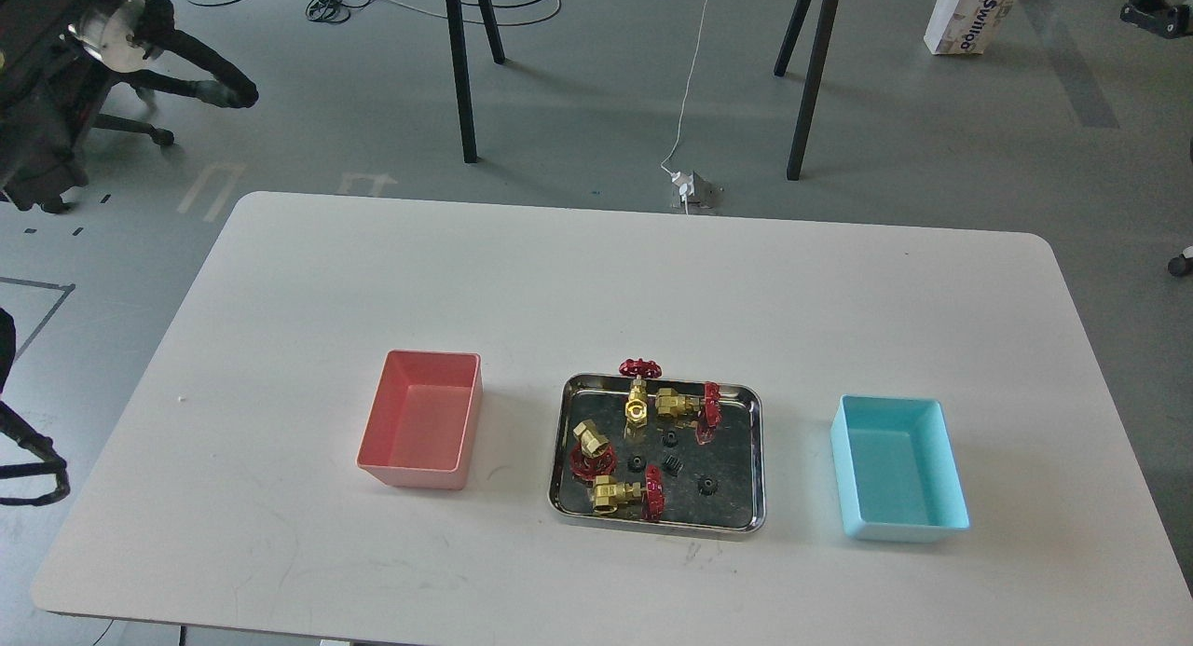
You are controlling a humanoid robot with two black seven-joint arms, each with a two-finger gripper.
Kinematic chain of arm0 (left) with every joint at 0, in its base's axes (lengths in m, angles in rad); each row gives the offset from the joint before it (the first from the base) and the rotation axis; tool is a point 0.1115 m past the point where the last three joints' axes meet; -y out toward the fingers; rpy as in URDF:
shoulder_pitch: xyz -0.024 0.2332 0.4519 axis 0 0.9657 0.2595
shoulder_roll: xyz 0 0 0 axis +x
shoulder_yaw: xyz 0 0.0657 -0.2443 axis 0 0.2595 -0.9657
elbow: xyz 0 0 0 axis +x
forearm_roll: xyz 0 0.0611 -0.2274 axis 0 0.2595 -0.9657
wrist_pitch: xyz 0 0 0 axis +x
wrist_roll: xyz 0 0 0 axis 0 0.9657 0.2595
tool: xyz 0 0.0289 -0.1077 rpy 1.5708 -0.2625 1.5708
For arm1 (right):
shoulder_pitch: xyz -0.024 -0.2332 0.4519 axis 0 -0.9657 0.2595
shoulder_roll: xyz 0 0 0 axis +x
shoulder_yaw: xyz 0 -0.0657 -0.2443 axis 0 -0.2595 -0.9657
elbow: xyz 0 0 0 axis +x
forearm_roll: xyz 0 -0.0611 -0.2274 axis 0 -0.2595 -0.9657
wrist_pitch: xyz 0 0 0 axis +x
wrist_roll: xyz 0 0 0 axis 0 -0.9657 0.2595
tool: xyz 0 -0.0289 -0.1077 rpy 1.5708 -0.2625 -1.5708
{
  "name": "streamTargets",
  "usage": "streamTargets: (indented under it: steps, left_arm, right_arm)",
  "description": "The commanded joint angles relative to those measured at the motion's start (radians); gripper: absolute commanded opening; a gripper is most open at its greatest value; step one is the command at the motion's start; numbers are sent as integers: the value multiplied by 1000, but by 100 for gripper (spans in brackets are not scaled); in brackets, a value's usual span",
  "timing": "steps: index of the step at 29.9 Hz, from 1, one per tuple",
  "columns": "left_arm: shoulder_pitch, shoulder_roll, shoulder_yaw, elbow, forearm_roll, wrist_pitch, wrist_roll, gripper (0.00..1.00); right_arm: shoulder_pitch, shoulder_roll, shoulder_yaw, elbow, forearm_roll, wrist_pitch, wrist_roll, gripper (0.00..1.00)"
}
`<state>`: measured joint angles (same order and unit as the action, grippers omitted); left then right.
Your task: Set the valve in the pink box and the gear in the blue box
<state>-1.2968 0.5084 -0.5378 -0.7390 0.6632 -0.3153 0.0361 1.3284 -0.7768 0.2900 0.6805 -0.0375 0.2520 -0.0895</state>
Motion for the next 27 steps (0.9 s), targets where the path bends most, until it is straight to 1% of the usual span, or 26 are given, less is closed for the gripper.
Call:
streamTargets:
  steps: [1,4,6,7,9,10,11,14,15,16,17,18,19,21,24,26,27]
  left_arm:
    - [8,6,2,-13,0,-2,-19,99]
    - [10,15,-5,-40,-11,-14,-96,99]
    - [10,31,-11,-34,-20,-36,-105,100]
    - [10,42,-27,-30,-40,-60,-110,100]
    - [14,38,-40,-16,-100,-105,-114,100]
    - [22,35,-37,-14,-114,-111,-123,100]
    - [42,30,-36,-19,-116,-120,-157,100]
    - [109,29,-19,-39,-79,-139,-377,100]
    - [113,29,-4,-49,-30,-133,-419,100]
    - [113,29,7,-72,36,-119,-433,99]
    - [117,39,6,-112,99,-90,-436,96]
    - [123,47,13,-158,149,-52,-439,89]
    - [134,62,24,-215,209,2,-441,87]
    - [180,116,42,-325,352,77,-438,87]
    - [229,165,59,-491,589,131,-433,87]
    - [270,174,71,-566,763,200,-433,88]
    - [299,177,85,-598,845,231,-430,90]
  right_arm:
    - [2,1,0,4,-1,-3,-1,99]
    - [5,1,0,10,-1,-3,-1,99]
    - [5,-2,0,20,-1,-3,-1,99]
    - [5,-2,0,28,-1,-3,-1,99]
    - [5,-1,0,36,-1,-3,1,99]
    - [5,1,0,36,-1,-3,1,99]
    - [6,1,0,36,-1,-3,1,99]
    - [12,10,0,33,-2,-5,1,99]
    - [14,13,-2,31,-4,-5,1,99]
    - [18,14,-3,31,-4,-7,1,99]
    - [26,14,-3,31,-4,-10,1,99]
    - [34,14,-3,31,-4,-16,1,99]
    - [44,13,-3,31,-4,-20,1,99]
    - [58,10,-3,31,-4,-25,1,99]
    - [86,7,-6,33,-4,-23,-1,99]
    - [98,5,-11,31,-5,-23,-1,99]
    - [101,4,-11,33,-5,-23,-1,99]
